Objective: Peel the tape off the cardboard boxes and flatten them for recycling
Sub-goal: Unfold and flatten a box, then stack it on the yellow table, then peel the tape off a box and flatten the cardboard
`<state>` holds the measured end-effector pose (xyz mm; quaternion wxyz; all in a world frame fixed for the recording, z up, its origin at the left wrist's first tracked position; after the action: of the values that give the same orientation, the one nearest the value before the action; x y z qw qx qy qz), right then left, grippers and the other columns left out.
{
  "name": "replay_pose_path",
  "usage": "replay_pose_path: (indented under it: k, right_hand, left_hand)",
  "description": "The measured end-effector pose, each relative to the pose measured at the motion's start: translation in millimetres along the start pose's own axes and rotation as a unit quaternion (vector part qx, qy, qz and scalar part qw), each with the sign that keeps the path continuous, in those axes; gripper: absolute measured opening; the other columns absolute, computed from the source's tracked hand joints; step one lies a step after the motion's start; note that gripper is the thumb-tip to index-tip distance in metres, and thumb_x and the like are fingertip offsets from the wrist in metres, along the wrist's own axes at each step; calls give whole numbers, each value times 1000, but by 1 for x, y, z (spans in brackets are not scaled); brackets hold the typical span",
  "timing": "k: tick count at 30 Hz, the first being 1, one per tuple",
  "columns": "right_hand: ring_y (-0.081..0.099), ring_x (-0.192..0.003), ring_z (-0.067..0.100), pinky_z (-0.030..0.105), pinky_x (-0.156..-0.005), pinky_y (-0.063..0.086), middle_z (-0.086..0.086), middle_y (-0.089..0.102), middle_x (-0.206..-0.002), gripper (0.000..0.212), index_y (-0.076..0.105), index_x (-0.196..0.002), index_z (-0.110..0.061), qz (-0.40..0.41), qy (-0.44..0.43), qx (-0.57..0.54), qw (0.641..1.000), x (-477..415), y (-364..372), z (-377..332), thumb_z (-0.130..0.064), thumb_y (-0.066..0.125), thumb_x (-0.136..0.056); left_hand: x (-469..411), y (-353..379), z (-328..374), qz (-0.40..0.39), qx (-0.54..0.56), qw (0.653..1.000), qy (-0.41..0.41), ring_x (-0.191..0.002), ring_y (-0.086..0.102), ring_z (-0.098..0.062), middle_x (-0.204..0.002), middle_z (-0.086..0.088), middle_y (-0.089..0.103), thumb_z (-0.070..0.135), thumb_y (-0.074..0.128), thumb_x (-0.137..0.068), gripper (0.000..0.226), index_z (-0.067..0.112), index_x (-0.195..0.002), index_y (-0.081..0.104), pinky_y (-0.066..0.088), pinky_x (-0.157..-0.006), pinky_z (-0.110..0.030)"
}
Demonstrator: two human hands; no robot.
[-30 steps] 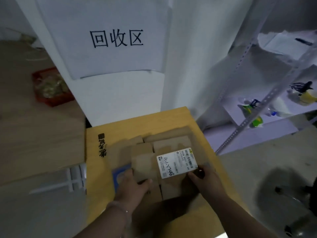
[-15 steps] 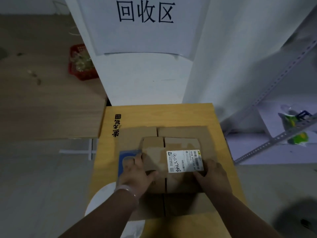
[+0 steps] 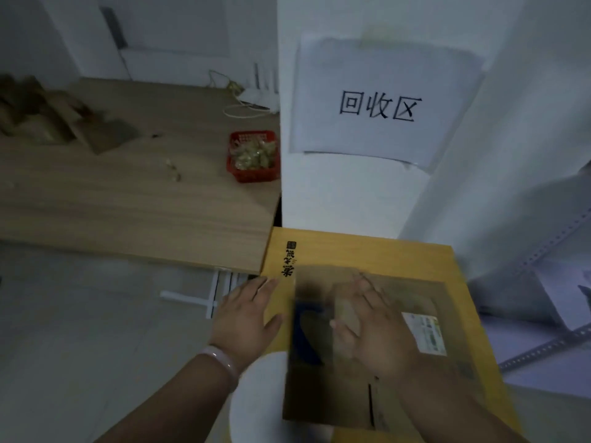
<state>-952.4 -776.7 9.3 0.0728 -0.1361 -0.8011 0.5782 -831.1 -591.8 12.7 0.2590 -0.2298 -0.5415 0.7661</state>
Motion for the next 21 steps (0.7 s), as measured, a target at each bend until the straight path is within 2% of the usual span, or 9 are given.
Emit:
replay_pose_path:
  k: [3,6,10,14,17,21]
  right_hand:
    - [-16,-143,3,30,-118,-6,-13,-7,-159,78,10,-152,-35,16,-74,27,997,-21,1,-85,-73,17,-84]
    - [-21,-140,1,24,-114,-14,-13,-11,-158,77,5,-152,-35,25,-126,34,991,-39,14,-178,-72,23,-88]
    - [-18,-142,1,23,-112,-16,-18,-14,-155,74,2,-151,-38,45,-190,9,981,-72,28,-308,-69,29,-89]
    - [-16,-140,-2,25,-114,-10,-14,-3,-160,74,8,-151,-38,70,-222,-16,972,-103,33,-423,-67,34,-88]
    - [-6,-146,5,27,-116,-7,-10,3,-161,74,9,-151,-39,74,-243,-26,967,-119,36,-487,-66,37,-88]
    - [-2,-146,6,25,-115,-8,-11,7,-161,74,12,-151,-39,86,-253,-33,963,-148,39,-543,-65,40,-87]
  left_hand:
    - [20,-55,-52,62,0,998,-21,-126,48,-24,-140,2,50,48,59,-83,60,24,-137,49,36,-105,-37]
    - [49,-110,-116,116,-12,993,-35,-116,56,-29,-131,-2,58,44,60,-77,56,19,-128,60,44,-99,-41]
    - [87,-186,-208,175,-31,981,-81,-120,54,-28,-132,-2,58,42,70,-76,58,21,-129,59,45,-98,-41]
    - [112,-257,-283,231,-59,966,-98,-121,54,-27,-134,-2,56,44,72,-75,60,22,-129,58,45,-97,-41]
    - [125,-293,-331,249,-71,958,-124,-120,54,-25,-133,-1,57,44,71,-75,60,23,-129,57,46,-95,-41]
    - [132,-318,-385,268,-85,949,-145,-120,54,-24,-132,0,57,45,73,-74,61,24,-129,57,44,-96,-40]
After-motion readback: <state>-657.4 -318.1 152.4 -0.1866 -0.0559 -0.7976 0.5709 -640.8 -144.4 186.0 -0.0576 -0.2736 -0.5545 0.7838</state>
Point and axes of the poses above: each hand's wrist, its own x-axis away from the middle knuckle, its own y-axis out of the palm, z = x × y, the point moved 8 cm from there along -x, towards the middle knuckle
